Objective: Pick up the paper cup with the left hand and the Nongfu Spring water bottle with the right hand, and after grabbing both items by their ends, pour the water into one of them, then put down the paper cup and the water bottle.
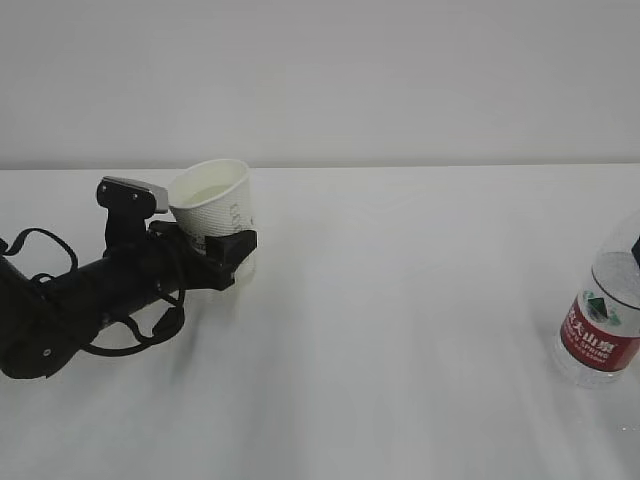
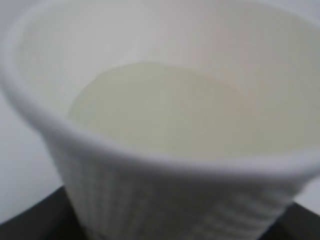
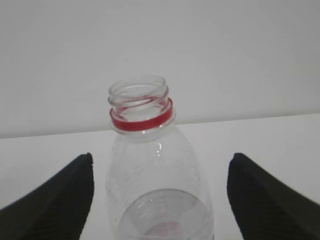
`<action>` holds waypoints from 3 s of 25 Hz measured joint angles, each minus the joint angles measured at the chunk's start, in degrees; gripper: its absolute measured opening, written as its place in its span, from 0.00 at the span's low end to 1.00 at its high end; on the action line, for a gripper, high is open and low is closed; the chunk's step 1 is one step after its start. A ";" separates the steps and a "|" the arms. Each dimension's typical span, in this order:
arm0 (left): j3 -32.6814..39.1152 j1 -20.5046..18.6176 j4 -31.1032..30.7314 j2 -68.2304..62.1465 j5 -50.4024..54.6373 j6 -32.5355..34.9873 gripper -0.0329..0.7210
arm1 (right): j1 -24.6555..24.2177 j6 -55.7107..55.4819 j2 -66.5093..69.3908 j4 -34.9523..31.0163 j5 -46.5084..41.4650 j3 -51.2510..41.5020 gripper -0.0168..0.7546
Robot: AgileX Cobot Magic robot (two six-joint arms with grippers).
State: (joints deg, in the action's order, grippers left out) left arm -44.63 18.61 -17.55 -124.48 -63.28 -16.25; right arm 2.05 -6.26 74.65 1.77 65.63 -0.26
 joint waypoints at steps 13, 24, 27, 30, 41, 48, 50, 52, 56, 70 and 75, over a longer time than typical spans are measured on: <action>0.93 0.00 16.38 0.00 -0.11 6.79 0.73 | 0.00 0.00 0.00 -0.24 0.00 0.00 0.83; 4.97 0.00 25.69 0.98 -0.19 7.39 0.73 | 0.00 0.00 0.00 -0.35 0.00 0.00 0.82; 6.29 0.00 27.93 1.06 -0.19 7.39 0.73 | 0.00 0.00 0.00 -0.35 0.00 0.00 0.82; 7.14 0.00 28.87 1.11 -0.50 7.39 0.73 | 0.00 0.00 0.00 -0.35 0.00 0.00 0.81; 7.39 0.00 28.81 1.20 -0.60 7.39 0.73 | 0.00 0.00 0.00 -0.35 0.00 0.00 0.81; 7.39 0.00 28.81 1.20 -0.60 7.39 0.72 | 0.00 0.00 0.00 -0.35 0.00 0.00 0.80; 7.39 0.00 28.81 1.20 -0.60 7.39 0.72 | 0.00 0.00 0.00 -0.35 0.00 0.00 0.79; 7.52 0.00 28.81 1.20 -0.72 7.39 0.72 | 0.00 0.00 0.00 -0.35 0.00 0.00 0.79; 8.03 0.00 28.57 1.20 -1.26 7.39 0.73 | 0.00 0.00 0.00 -0.35 0.00 0.00 0.79; 12.27 0.00 28.00 1.74 -3.38 7.62 0.84 | 0.00 0.00 0.00 -0.35 0.00 0.00 0.79; 12.65 0.00 27.87 1.74 -3.15 7.62 0.94 | 0.00 0.00 0.00 -0.35 0.00 0.00 0.79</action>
State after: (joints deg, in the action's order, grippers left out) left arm -31.97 18.61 10.32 -122.74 -66.43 -8.63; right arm 2.05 -6.26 74.65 1.42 65.63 -0.26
